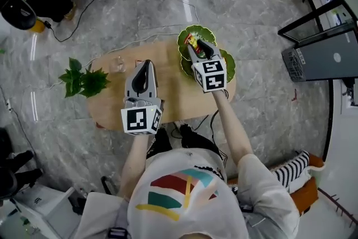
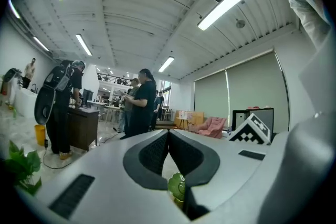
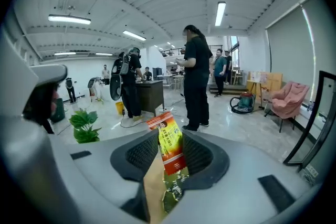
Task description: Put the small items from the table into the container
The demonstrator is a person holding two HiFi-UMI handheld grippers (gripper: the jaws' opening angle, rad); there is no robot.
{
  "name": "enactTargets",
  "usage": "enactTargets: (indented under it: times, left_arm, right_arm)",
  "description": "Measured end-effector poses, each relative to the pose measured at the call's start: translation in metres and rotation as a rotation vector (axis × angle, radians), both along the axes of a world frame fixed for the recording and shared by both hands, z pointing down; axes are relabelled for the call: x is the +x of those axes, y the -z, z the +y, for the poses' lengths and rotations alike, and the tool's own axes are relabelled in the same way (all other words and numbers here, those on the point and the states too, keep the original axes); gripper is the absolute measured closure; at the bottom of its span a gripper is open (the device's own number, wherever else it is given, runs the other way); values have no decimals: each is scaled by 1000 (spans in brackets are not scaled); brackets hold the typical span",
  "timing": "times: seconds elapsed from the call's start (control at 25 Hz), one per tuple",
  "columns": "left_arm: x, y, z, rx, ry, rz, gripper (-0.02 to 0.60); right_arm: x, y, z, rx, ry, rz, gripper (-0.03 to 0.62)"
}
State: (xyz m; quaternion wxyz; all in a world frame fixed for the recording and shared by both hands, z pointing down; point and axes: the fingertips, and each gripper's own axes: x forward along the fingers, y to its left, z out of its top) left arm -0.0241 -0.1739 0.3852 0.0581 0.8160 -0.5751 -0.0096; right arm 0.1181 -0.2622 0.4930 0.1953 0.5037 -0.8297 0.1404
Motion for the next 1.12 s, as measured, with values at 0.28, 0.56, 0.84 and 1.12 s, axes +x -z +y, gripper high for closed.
enactTargets:
  times: [0.28, 0.56, 0.84, 1.12]
  left_arm:
    - [-23, -14, -6, -31, 67, 25, 574]
    - [-30, 12, 5, 14, 85, 70, 574]
    - [10, 31, 29, 55, -56, 54, 574]
    - [16, 54, 36, 125, -96, 50, 574]
  right_arm:
    - [21, -18, -44, 21, -92, 90, 353]
    - [19, 56, 26, 132, -93, -41, 356]
    - [-34, 112, 125, 248, 5, -58, 582]
    - [-53, 135, 148, 305, 30, -121, 582]
